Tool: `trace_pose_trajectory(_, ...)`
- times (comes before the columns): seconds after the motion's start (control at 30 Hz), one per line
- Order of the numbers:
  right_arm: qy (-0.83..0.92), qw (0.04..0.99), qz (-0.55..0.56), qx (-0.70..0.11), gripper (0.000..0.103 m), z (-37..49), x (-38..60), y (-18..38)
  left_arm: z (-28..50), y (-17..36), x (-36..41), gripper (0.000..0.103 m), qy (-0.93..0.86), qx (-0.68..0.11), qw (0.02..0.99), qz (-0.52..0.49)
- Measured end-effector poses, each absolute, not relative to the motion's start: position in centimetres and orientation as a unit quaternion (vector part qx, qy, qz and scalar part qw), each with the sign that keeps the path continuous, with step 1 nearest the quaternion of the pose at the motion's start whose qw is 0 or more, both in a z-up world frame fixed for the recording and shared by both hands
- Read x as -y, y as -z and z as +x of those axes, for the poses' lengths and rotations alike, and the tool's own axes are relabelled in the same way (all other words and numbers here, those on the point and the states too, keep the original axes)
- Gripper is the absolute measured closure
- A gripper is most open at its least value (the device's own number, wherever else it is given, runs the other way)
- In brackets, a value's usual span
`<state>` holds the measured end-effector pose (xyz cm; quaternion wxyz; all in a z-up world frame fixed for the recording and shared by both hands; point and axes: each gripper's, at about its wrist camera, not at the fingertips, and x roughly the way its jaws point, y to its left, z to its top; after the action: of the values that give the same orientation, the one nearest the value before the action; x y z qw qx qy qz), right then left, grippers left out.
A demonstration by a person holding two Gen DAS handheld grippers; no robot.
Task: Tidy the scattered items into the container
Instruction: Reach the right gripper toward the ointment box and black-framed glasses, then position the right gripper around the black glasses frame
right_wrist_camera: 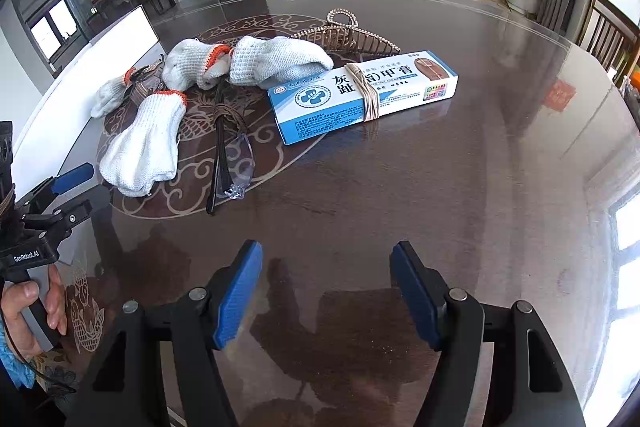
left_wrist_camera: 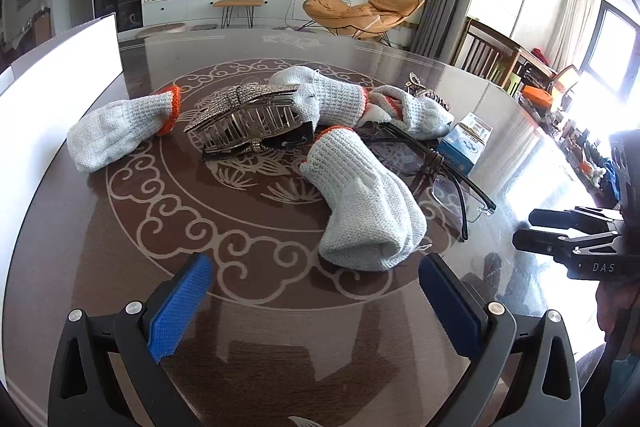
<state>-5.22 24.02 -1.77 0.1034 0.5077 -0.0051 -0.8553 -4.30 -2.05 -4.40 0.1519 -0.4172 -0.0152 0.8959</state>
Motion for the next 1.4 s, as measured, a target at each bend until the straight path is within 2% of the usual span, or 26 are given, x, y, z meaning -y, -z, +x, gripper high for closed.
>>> trace_pose_trajectory(0.27, 0.852, 0.11, 0.511, 0.011, 0.034, -5.4, -23.5, 1.8, -5.4, 2.2, 0.1, 0.0, -0.898, 0.012, 0.141, -0.416)
trace_pose_trajectory(0.53, 0.869, 0.14, 0.473, 0.04, 0.034, -5.6, -23.0, 0.4, -8.7, 4.3, 1.8, 0.0, -0.874, 0.083, 0.118, -0.464)
trace_pose_trajectory(0.7, 0.885, 0.166, 0.435, 0.019, 0.034, -7.0, -21.2, -0.8, -10.6, 4.7, -0.3, 0.0, -0.872, 0.045, 0.105, -0.476)
trace_pose_trajectory(0.87, 0.87, 0.199, 0.452, -0.004, 0.034, -9.7, -19.1, 0.4, -12.1, 5.7, -0.3, 0.0, -0.87, 0.026, 0.078, -0.486)
trace_pose_trajectory(0.9, 0.862, 0.207, 0.463, -0.007, 0.034, -10.4, -18.7, 1.0, -12.1, 5.6, -0.2, 0.001, -0.87, 0.023, 0.078, -0.486)
trace_pose_trajectory(0.93, 0.855, 0.214, 0.472, -0.008, 0.034, -11.0, -18.4, 1.5, -12.0, 5.6, 0.0, 0.007, -0.87, 0.024, 0.084, -0.486)
trace_pose_trajectory(1.07, 0.855, 0.225, 0.464, -0.045, 0.036, -12.6, -16.5, 2.2, -11.7, 5.3, 0.3, 0.018, -0.868, 0.013, 0.107, -0.484)
trace_pose_trajectory(1.2, 0.86, 0.214, 0.456, -0.085, 0.038, -13.3, -14.9, 2.5, -10.6, 5.2, 0.9, 0.02, -0.865, -0.001, 0.126, -0.486)
trace_pose_trajectory(1.3, 0.868, 0.199, 0.44, -0.115, 0.038, -11.8, -14.4, 2.9, -10.0, 5.3, 1.3, 0.014, -0.871, -0.002, 0.132, -0.473)
trace_pose_trajectory(1.37, 0.878, 0.183, 0.43, -0.104, 0.037, -11.0, -15.1, 3.0, -10.2, 5.6, 1.5, 0.0, -0.875, 0.0, 0.111, -0.471)
trace_pose_trajectory(1.4, 0.881, 0.171, 0.429, -0.1, 0.037, -10.9, -15.4, 3.0, -10.4, 5.8, 1.6, 0.0, -0.876, 0.005, 0.107, -0.47)
